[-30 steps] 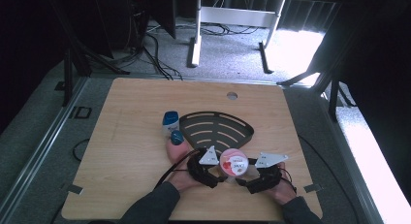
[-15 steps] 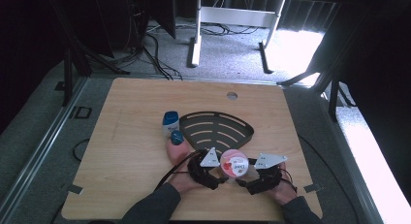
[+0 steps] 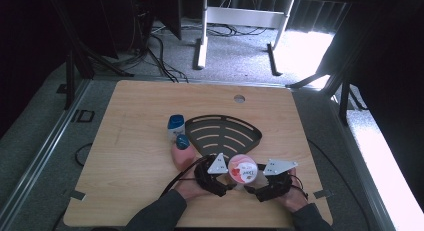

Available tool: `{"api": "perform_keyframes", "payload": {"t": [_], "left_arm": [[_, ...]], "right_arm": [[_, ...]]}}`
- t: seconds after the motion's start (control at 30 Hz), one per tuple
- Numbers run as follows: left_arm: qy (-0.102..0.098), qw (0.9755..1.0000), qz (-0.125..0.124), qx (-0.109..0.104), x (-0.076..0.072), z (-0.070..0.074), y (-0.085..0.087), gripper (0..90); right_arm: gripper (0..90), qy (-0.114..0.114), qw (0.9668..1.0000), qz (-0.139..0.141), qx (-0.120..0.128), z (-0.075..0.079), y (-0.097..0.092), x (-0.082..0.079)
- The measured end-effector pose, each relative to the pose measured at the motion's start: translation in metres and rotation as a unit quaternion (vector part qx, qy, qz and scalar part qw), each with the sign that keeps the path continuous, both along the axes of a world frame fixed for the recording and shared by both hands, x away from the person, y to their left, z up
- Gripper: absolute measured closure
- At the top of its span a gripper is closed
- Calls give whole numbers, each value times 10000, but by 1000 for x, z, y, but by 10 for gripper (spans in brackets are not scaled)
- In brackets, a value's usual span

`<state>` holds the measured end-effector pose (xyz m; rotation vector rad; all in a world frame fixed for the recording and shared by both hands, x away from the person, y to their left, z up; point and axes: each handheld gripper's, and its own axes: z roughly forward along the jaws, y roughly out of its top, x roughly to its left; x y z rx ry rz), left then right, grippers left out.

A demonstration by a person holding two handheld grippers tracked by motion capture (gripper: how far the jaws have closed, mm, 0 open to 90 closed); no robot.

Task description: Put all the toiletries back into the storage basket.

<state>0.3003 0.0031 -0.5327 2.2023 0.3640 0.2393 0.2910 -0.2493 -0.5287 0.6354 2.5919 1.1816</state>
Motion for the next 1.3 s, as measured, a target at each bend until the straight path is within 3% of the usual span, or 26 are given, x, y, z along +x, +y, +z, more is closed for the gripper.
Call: {"api": "perform_keyframes", "payload": {"t": [0.3,1.3], "left_arm": [[19,10000,-1,25,0,2,-2,231],[-108,9999,35,43,6,19,-5,231]], "right_arm": [[132,-64,9999,0,-102,4,0,-2],[126,-123,9999,-39,9,17,-3,5]]}}
